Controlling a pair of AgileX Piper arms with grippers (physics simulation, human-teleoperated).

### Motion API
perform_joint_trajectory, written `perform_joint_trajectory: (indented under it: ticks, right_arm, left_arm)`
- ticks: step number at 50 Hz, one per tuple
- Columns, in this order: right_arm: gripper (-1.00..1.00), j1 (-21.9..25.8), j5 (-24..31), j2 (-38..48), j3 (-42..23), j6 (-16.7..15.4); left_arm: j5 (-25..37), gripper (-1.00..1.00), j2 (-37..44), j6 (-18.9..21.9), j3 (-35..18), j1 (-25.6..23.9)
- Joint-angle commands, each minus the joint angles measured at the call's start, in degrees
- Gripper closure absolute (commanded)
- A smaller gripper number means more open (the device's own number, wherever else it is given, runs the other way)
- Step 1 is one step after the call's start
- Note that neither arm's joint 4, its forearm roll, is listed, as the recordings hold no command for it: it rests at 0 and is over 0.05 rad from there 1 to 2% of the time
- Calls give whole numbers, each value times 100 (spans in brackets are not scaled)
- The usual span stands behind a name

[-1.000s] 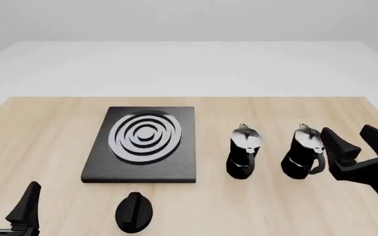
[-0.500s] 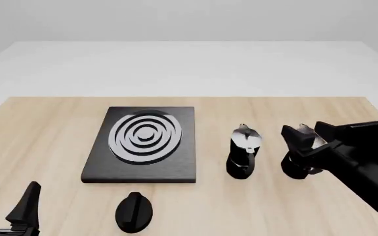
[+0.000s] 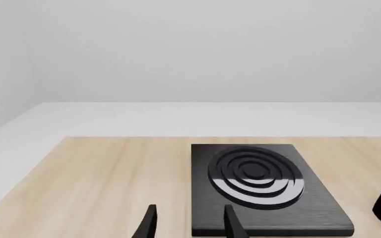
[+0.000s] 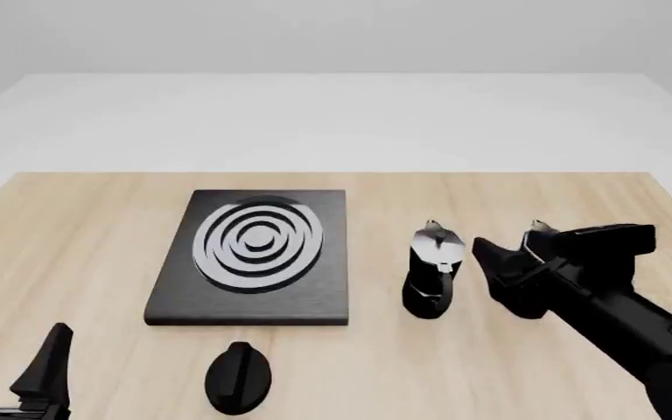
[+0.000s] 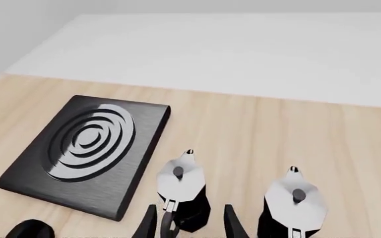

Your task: Put both moka pots on the stove.

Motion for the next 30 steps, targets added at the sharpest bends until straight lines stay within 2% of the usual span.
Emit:
perform_joint_trajectory:
  ticks: [1, 30]
  right_arm:
    - [-100, 12, -289, 344, 89, -14]
    - [-100, 281, -927, 1223, 119, -7]
  left_arm:
    - [0, -100, -1, -2, 0, 1]
    - [0, -100, 0, 0, 0, 0]
